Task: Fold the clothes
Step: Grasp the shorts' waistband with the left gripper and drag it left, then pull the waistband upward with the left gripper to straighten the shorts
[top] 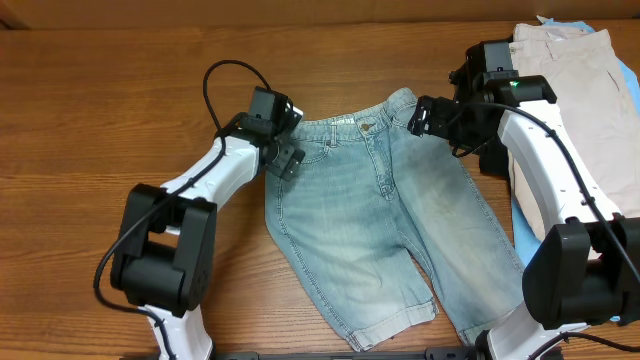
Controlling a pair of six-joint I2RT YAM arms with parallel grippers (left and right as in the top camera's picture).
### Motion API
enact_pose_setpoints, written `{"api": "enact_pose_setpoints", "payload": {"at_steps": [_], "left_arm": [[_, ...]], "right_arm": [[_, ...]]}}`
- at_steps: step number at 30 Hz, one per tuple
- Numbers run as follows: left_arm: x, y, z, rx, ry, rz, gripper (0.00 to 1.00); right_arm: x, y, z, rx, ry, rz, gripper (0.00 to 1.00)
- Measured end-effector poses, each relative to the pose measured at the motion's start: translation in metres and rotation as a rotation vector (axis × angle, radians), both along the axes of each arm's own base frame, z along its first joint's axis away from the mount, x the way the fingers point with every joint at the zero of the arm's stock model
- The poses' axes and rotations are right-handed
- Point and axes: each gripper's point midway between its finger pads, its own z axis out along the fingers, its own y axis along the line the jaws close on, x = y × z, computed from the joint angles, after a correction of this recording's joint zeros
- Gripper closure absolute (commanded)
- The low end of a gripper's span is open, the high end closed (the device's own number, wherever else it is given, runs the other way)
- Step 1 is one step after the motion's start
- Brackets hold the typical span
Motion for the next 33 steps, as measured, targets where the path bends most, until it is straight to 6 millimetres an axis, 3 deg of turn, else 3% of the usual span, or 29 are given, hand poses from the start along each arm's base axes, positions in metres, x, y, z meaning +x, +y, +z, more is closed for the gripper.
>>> {"api": "enact_pose_setpoints", "payload": {"at_steps": [4,11,15,16,18,22,26,31,33], "left_arm": [[0.006,0.005,-0.002,-0.001,-0.008,0.079,0.00],[0.008,0.039,-0.006,0.007,0.014,0.306,0.00],[-0.008,0.091,-0.008,0.021,0.091,0.514,0.00],[-0.018,0.125,-0.009,0.020,0.130,0.623,0.00],[-0.035,0.161,-0.010,0.009,0.194,0.737,0.00],[-0.072,0.204,-0.014,-0.072,0.329,0.895,0.00],[-0.099,0.214,-0.017,-0.168,0.452,0.974,0.00],[-0.123,0.206,-0.015,-0.175,0.624,0.979,0.00],[-0.123,0.200,-0.010,-0.158,0.670,0.948,0.00]], "right_arm": [[-0.002,0.000,-0.001,-0.001,0.010,0.000,0.00],[-0.003,-0.001,-0.001,-0.003,0.012,-0.001,0.00],[0.001,-0.001,0.000,-0.003,-0.006,-0.001,0.00],[0.003,-0.001,0.001,-0.008,-0.014,-0.002,0.00],[0.005,-0.001,0.001,-0.009,-0.022,-0.004,0.00],[0.009,-0.002,0.002,-0.010,-0.040,-0.004,0.00],[0.010,-0.002,0.003,-0.011,-0.042,-0.004,0.00],[0.009,-0.002,0.002,-0.011,-0.039,-0.004,0.00],[0.008,-0.002,0.002,-0.011,-0.037,-0.005,0.00]]}}
